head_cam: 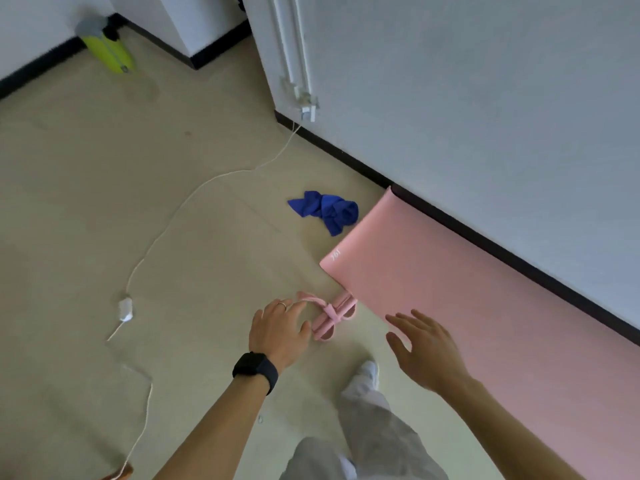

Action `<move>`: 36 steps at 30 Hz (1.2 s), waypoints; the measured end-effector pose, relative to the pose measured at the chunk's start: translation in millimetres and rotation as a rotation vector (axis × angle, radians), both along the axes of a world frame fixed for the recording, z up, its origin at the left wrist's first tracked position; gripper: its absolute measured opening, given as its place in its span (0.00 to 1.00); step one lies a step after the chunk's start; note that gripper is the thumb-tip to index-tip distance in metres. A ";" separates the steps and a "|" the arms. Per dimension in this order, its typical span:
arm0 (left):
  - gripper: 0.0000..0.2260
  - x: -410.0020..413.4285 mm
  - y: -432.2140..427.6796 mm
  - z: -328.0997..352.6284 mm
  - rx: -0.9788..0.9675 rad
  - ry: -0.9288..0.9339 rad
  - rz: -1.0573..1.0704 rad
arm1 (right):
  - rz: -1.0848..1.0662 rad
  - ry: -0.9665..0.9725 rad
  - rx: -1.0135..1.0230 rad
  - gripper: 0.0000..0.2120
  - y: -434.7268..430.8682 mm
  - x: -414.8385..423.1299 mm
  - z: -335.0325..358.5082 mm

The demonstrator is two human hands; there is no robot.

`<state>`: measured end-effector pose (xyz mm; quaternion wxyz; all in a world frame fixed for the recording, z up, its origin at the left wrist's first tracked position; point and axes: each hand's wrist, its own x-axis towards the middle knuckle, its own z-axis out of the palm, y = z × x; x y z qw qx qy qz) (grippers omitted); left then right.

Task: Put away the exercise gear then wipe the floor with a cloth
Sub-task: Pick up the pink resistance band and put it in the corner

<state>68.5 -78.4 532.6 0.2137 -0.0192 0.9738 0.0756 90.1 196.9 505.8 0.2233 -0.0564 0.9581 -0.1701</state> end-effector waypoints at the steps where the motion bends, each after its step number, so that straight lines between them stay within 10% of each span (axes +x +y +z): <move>1: 0.20 -15.3 0.2 -12.4 0.001 -0.030 -0.028 | -0.018 -0.045 -0.006 0.24 -6.1 -9.0 -13.1; 21: 0.22 -174.6 -39.5 -394.4 -0.111 -0.431 -0.631 | -0.526 -0.550 -0.064 0.23 -111.2 -102.3 -364.0; 36: 0.34 -168.3 -13.3 -680.8 -0.088 -0.094 -0.860 | -0.976 -0.535 -0.276 0.27 -133.9 -124.5 -661.8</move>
